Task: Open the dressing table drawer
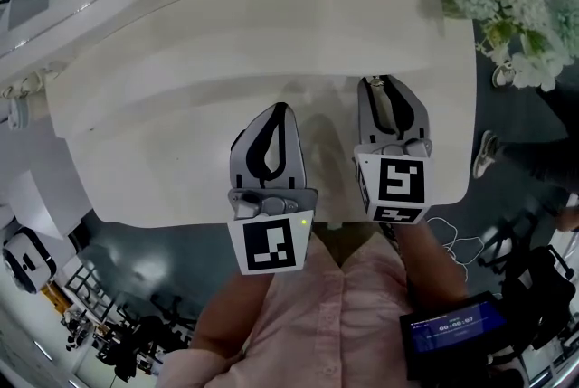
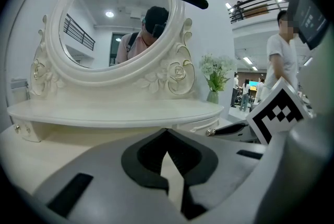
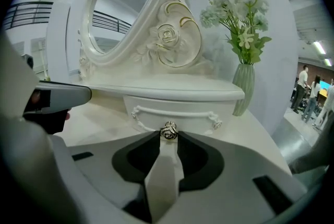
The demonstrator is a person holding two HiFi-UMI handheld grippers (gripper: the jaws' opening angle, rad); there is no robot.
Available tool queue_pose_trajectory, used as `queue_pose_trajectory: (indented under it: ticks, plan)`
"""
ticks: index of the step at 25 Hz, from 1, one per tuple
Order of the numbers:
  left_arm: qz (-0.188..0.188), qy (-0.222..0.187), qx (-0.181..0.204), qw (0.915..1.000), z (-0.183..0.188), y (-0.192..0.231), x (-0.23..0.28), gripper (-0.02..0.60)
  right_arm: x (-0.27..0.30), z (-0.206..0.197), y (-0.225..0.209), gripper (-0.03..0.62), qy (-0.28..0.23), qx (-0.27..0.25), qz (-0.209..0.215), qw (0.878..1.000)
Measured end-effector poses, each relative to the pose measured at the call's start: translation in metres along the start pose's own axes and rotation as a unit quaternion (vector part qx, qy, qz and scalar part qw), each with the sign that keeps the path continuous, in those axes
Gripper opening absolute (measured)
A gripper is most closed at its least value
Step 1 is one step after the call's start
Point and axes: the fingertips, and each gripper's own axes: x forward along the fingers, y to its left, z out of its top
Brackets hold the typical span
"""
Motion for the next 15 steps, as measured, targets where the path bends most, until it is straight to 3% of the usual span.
queue_pose_trajectory:
  ticks: [15]
  plan:
    - [0.001,-0.004,0.004,1.0,0.0034,-0.0074,-0.0061,0.008,-0.0094,-0.0052,0.0052,0.11,0.0,0.003,0.011,1.0]
